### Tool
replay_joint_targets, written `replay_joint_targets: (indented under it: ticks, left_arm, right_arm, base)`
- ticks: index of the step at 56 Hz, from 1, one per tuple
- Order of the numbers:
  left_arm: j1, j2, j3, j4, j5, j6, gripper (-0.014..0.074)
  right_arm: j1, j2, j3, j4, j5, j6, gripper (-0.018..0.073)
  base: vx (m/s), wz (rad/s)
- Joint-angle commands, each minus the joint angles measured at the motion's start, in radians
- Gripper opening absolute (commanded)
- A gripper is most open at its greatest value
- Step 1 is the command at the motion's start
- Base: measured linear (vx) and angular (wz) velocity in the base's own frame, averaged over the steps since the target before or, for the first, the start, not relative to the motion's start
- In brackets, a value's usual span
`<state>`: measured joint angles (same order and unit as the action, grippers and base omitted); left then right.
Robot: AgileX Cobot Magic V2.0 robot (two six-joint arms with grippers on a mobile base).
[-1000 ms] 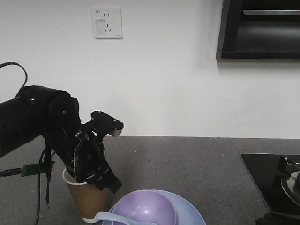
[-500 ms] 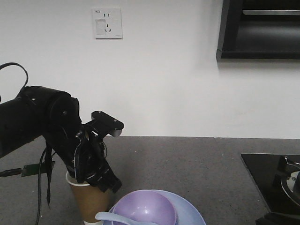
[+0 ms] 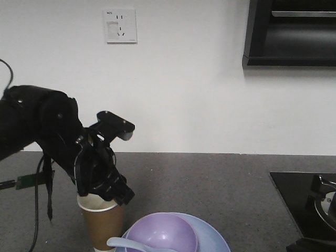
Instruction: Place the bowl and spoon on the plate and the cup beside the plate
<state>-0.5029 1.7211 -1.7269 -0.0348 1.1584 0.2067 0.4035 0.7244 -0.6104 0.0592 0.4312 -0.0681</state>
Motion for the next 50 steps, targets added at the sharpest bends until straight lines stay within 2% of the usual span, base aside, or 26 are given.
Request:
replay_joint_targets:
  ticks: [1, 5, 11, 18, 23, 32, 41, 50]
  left_arm:
    - [-0.005, -0.111, -0.062, -0.002, -0.045, -0.006, 0.0372]
    - [-0.005, -0.158, -0.078, -0.002, -0.046, -0.006, 0.0269]
    - [-0.005, -0.256, -0.083, 0.001, -0.071, -0.006, -0.0010]
    - [-0.005, -0.372, -0.060, 0.018, -0.103, -0.004, -0.0007]
    - [-0.005, -0.469, 0.043, 0.018, -0.146, 0.002, -0.0006]
    - [-0.005, -0.735, 0.456, 0.011, -0.340, -0.011, -0.0003]
    - [-0.005, -1.034, 0.886, -0.082, -0.605, -0.036, -0.0003]
    - [-0.005, -1.206, 1.085, -0.172, -0.717, -0.036, -0.0003]
  right_arm:
    - [-0.002, 0.000, -0.029, -0.010, -0.072, -0.010, -0.0008]
    - [-0.002, -0.001, -0.029, -0.010, -0.072, -0.010, -0.0008]
    - [-0.002, -0.001, -0.029, -0.010, -0.071, -0.010, -0.0008]
    - [-0.002, -0.004, -0.029, -0.009, -0.069, -0.010, -0.0008]
    - [-0.002, -0.004, -0.029, -0.009, -0.062, -0.010, -0.0008]
    - [-0.002, -0.004, -0.029, -0.009, -0.052, -0.028, -0.0008]
    - [-0.002, -0.004, -0.029, -0.009, -0.052, -0.035, -0.0008]
    - [-0.002, -0.004, -0.029, -0.005, -0.040, -0.030, -0.0008]
  base:
    - [0.00, 0.00]
    - [0.00, 0.00]
    - [0.00, 0.00]
    - [0.00, 0.00]
    - [0.00, 0.00]
    - [0.00, 0.00]
    - [0.00, 0.00]
    - [0.00, 0.00]
